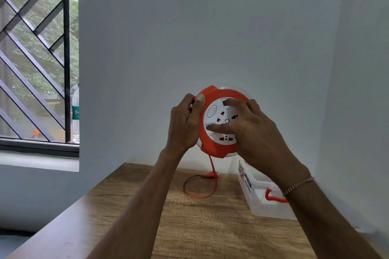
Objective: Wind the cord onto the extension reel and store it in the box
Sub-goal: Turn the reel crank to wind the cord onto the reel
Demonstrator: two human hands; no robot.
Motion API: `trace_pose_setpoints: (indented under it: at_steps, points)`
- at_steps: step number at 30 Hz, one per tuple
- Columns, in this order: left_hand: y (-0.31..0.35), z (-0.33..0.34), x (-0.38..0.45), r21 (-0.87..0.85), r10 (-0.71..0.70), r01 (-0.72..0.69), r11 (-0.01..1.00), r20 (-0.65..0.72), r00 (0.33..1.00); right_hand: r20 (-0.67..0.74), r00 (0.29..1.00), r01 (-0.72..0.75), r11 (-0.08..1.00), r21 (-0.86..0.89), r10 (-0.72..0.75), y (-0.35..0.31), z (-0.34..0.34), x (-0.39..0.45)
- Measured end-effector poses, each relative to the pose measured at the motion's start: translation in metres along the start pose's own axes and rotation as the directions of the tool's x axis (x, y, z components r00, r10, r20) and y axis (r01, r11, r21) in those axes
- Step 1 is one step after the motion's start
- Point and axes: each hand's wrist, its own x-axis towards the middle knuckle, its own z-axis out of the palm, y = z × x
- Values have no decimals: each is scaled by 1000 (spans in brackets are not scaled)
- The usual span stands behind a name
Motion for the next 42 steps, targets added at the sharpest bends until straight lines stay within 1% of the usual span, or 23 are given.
trace_pose_setpoints:
  at_steps: [3, 8, 14, 19, 22, 25, 27, 29, 31, 33, 34, 35, 36, 38, 40, 42]
  points:
    - [0, 1, -1, 5, 8, -8, 1000, 5, 1000, -12, 1000, -2, 997, -76, 1, -1, 1, -2]
    - [-1, 0, -1, 13, 3, -4, 1000, 20, 1000, -51, 998, -27, 995, -91, 23, 4, 8, -3]
    - [0, 1, -2, -11, 12, -11, 1000, 29, 1000, -173, 981, -90, 996, 11, 91, 9, 18, -4]
    - [0, 3, -1, -37, 27, -27, 999, 13, 1000, -292, 929, -183, 968, 174, 228, 7, 18, -3]
    - [1, 4, -1, -27, 43, -42, 999, 25, 999, -280, 906, -252, 935, 249, 319, 0, 18, -2]
    - [1, 3, -1, -23, 44, -43, 999, 29, 999, -275, 895, -272, 919, 286, 350, -4, 19, -2]
    - [0, 2, -1, -21, 39, -39, 999, 24, 999, -266, 904, -267, 926, 265, 336, -4, 20, -2]
    - [-1, 1, -1, -21, 33, -33, 999, 16, 999, -260, 922, -241, 951, 195, 287, -1, 18, -1]
    - [0, 1, 0, -20, 25, -25, 999, 10, 1000, -306, 929, -166, 973, 159, 208, 5, 15, 0]
    - [1, 1, 0, -13, 27, -27, 1000, 12, 1000, -380, 917, -70, 986, 149, 122, 10, 10, 0]
    - [2, 1, 0, -11, 27, -26, 1000, 15, 1000, -392, 916, -30, 990, 135, 81, 12, 8, 0]
    - [2, 1, 0, -14, 26, -26, 1000, 18, 1000, -376, 926, 2, 993, 121, 44, 14, 6, 0]
    - [3, 0, -1, -17, 27, -26, 1000, 18, 999, -327, 945, 24, 993, 118, 16, 15, 3, 0]
    - [4, 0, -1, -15, 32, -31, 999, 13, 999, -162, 987, 32, 991, 130, -10, 14, -2, 0]
    - [4, 0, -1, -22, 36, -36, 999, 13, 999, -14, 1000, 17, 996, 84, -16, 10, -3, 0]
    - [4, 0, -1, -29, 39, -39, 999, 8, 999, 50, 999, 12, 1000, -7, -12, 4, -2, 0]
